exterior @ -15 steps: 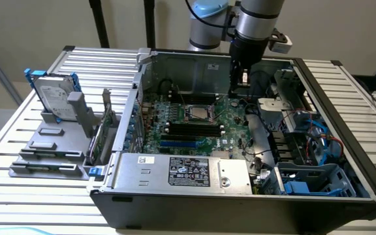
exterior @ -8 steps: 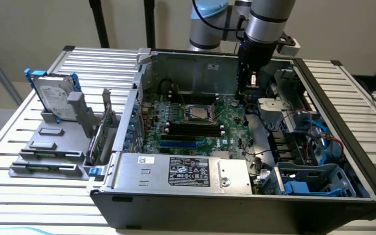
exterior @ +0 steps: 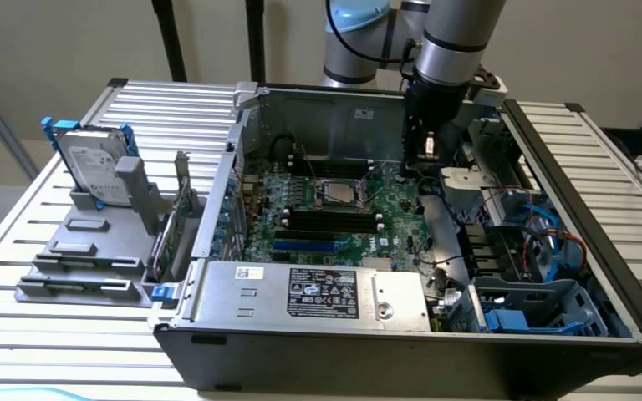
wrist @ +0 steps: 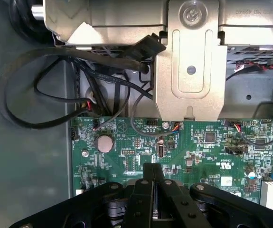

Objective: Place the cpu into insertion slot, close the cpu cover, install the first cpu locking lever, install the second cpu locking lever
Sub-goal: 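Close the cpu cover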

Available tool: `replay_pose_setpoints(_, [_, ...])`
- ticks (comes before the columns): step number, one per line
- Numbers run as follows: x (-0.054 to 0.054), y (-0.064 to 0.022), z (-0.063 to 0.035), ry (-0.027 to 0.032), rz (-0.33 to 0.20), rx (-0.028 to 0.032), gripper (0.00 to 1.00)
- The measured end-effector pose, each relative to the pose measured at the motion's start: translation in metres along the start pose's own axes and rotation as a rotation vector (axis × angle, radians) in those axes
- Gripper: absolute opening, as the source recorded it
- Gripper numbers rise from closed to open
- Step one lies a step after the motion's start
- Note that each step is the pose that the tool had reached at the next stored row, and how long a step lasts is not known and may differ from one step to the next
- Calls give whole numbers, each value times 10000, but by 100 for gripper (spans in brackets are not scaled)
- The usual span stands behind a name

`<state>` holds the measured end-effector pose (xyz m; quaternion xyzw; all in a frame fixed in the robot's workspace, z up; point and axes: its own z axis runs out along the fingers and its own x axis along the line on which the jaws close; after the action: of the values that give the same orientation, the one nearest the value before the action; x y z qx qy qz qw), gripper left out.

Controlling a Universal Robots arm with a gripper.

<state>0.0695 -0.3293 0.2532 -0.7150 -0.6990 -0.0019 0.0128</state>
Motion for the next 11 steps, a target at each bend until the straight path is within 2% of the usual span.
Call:
replay_pose_setpoints(3, [-5, -30, 49, 1, -6, 14, 11])
replay_pose_setpoints(5, [-8, -80, 71, -1, -6, 37, 11])
replay_pose_setpoints(6, [-8, -111, 77, -3, -7, 62, 11])
replay_pose_setpoints(9, [-10, -172, 79, -6, -5, 203, 11])
replay_pose_setpoints(11, [-11, -206, 78, -11, -11, 264, 11])
